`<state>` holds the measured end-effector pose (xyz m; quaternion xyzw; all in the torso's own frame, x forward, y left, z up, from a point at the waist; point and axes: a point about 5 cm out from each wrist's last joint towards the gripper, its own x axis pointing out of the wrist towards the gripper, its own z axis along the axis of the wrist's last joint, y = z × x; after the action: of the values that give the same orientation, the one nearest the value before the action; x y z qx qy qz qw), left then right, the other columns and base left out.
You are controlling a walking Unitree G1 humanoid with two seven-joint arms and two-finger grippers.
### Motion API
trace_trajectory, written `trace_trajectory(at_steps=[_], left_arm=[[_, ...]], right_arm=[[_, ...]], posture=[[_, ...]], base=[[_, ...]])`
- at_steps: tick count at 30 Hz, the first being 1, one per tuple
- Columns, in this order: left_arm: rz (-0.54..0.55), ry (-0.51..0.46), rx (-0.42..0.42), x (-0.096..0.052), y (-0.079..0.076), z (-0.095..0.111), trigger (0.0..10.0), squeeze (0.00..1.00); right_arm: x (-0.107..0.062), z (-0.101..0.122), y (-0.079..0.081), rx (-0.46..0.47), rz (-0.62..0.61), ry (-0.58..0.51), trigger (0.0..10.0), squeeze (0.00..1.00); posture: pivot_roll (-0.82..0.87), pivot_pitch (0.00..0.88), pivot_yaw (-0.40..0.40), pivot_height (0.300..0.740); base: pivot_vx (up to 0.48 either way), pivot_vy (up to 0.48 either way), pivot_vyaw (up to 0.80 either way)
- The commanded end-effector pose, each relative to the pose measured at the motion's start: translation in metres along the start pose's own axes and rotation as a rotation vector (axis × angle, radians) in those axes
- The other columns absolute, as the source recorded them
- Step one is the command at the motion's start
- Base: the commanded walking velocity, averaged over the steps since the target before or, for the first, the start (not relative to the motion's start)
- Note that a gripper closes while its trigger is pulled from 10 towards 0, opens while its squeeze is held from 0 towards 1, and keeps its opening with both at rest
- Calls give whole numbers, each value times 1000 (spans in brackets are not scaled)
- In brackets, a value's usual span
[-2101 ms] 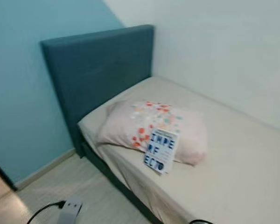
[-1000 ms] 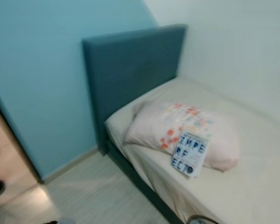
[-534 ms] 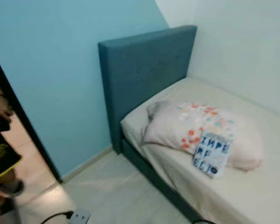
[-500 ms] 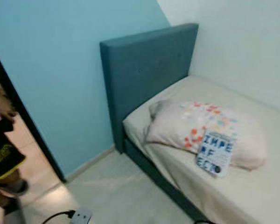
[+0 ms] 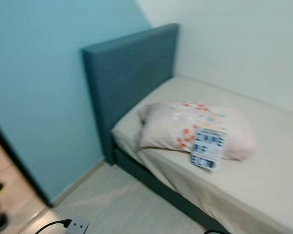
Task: Clean up the room
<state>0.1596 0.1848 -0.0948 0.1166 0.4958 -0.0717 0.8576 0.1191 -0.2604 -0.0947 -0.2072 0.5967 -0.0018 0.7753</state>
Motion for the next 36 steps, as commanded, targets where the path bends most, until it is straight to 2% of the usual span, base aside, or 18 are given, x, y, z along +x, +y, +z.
trace_trajectory(at_steps=[1, 10, 12, 16, 19, 20, 22, 26, 30, 36], left_arm=[[-15, -13, 17, 1, -8, 4, 10000, 0], [-28, -36, 40, 4, -25, 16, 10000, 0], [-11, -42, 43, 4, -15, 19, 10000, 0], [-7, -42, 43, 3, -12, 19, 10000, 0], [59, -20, 21, -4, 31, 1, 10000, 0], [79, -13, 14, -7, 42, -5, 10000, 0], [95, -8, 7, -9, 48, -10, 10000, 0], [91, -12, 5, -8, 44, -9, 10000, 0], [79, -28, 15, -4, 29, 0, 10000, 0], [66, -38, 15, -3, 25, 4, 10000, 0]], right_arm=[[0, 0, 0, 3, -5, 2, 10000, 0], [0, 2, 0, 5, -15, -1, 10000, 0], [0, 3, -1, 13, -26, -13, 10000, 0], [0, 3, -1, 15, -28, -15, 10000, 0], [0, 4, 0, 18, -20, -32, 10000, 0], [0, 5, 0, 18, -14, -38, 10000, 0], [0, 5, 1, 14, -6, -46, 10000, 0], [0, 6, 2, -11, 9, -54, 10000, 0], [0, 7, 4, -18, 31, -62, 10000, 0], [0, 6, 6, 13, 44, -63, 10000, 0]], posture=[[20, 0, -48, 740], [12, 0, -46, 740], [11, 0, -46, 740], [11, 0, -46, 740], [12, 0, -46, 740], [12, 0, -46, 740], [17, 0, -49, 740], [21, 0, -51, 740], [26, 0, -49, 740], [27, 0, -48, 740]], base=[[0, 0, -788], [0, 0, -788], [0, 0, -788], [0, 0, -788], [102, 0, 0], [356, 0, 0], [379, 0, 0], [390, 0, 0], [393, 0, 800], [394, 0, 533]])
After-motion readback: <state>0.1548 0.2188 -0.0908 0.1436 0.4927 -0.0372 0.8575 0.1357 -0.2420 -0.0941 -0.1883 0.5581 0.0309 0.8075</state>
